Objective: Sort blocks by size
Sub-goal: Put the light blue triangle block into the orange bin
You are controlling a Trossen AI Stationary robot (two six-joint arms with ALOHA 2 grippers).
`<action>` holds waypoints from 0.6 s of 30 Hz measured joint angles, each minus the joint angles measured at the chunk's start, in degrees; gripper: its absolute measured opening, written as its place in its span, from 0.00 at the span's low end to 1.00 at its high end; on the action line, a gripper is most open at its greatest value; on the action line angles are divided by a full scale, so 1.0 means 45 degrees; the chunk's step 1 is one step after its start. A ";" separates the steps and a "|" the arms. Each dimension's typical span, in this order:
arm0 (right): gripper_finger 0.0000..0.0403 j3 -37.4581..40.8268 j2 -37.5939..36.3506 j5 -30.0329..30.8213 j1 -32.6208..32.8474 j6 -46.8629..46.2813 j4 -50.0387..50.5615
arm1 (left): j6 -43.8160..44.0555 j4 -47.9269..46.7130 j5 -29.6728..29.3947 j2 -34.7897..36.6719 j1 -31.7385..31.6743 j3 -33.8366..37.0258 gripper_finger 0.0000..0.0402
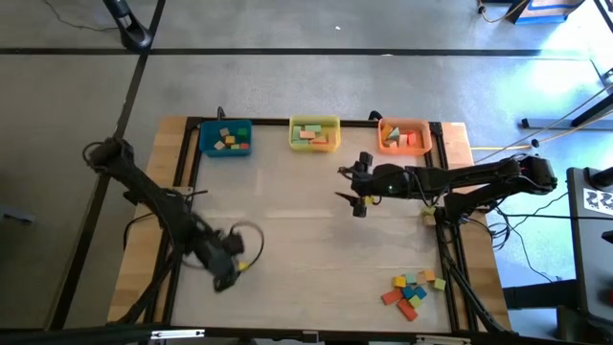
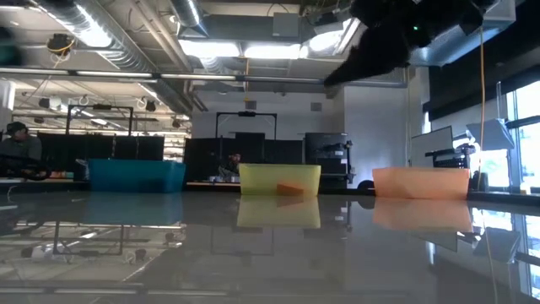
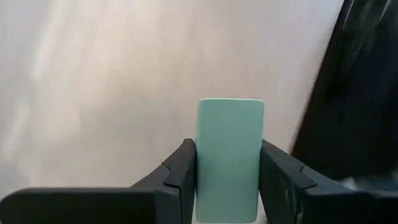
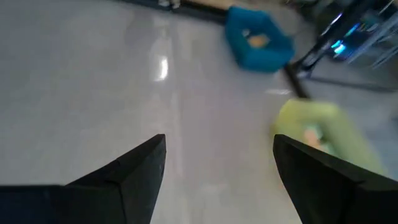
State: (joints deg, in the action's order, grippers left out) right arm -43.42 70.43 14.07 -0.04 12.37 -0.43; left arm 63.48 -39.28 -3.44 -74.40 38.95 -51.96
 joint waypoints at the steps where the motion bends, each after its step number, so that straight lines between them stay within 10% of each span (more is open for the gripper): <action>1: 0.74 -0.0002 0.0000 0.0188 -0.0143 0.0366 -0.0290 | -0.0766 0.0054 -0.0617 0.0345 -0.0509 0.0000 0.29; 12: 0.74 -0.0013 0.0000 -0.0335 -0.1903 0.5906 -0.4042 | -0.9527 0.4272 -0.2589 0.2306 -0.6328 0.0000 0.29; 18: 0.74 -0.0015 -0.0108 -0.1426 -0.1360 0.4635 -0.5027 | -1.2304 0.8168 -0.1552 0.2025 -0.8110 0.0000 0.29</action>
State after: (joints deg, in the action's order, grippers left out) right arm -43.48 69.95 7.66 -6.16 33.23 -23.05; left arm 8.11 -2.52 -10.43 -65.28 2.46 -51.96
